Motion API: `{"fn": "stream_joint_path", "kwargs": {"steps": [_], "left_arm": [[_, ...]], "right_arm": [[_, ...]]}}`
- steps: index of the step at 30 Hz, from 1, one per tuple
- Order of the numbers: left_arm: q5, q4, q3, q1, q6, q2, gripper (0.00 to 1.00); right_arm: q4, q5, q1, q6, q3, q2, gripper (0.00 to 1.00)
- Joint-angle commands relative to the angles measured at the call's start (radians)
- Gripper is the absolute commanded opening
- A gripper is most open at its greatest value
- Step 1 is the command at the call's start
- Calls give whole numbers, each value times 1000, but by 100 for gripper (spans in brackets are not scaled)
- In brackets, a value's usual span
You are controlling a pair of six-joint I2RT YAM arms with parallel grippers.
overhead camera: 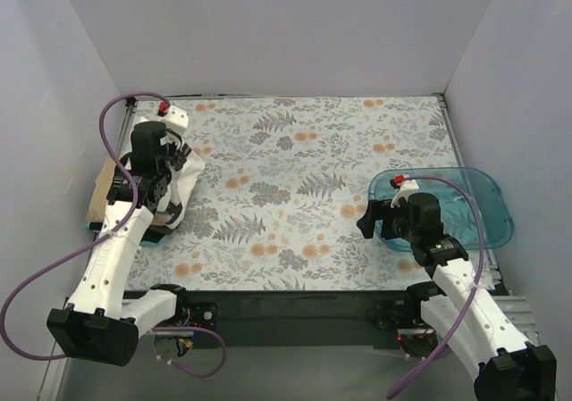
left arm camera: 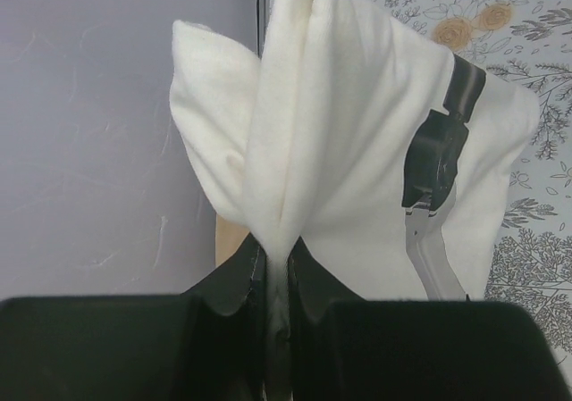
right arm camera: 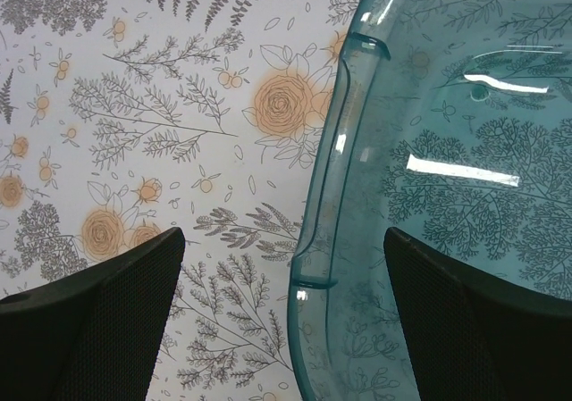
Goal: Fold and stack the t-shirts
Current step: Neatly place the folded tshirt to the corner
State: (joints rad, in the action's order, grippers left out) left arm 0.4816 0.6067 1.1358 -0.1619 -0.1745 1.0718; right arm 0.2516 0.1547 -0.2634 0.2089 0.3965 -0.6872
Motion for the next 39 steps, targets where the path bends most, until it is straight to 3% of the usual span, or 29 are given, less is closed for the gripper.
{"fn": "stream_joint_path", "kwargs": {"steps": [1, 5, 10, 18, 24, 27, 31, 39], "left_arm": [[11, 45, 80, 24, 46, -4, 0], [0, 64, 102, 44, 59, -27, 0], [-11, 22, -31, 90, 96, -67, 0], [21, -331, -194, 248, 235, -27, 0], [-9, -477, -189, 309, 291, 48, 0], [-66, -487, -177, 354, 299, 82, 0], [-37, -578, -246, 371, 359, 111, 0], [-77, -640, -357, 452, 300, 111, 0]], "right_arm": [[-35, -21, 12, 6, -7, -2, 98], [-37, -24, 18, 7, -8, 0, 98], [-35, -21, 21, 7, -10, -6, 98], [-37, -23, 26, 11, -13, 0, 98], [-37, -24, 29, 9, -13, 2, 98], [-37, -29, 32, 10, -13, 3, 98], [-35, -30, 38, 12, -15, 6, 98], [-35, -20, 52, 11, -13, -9, 98]]}}
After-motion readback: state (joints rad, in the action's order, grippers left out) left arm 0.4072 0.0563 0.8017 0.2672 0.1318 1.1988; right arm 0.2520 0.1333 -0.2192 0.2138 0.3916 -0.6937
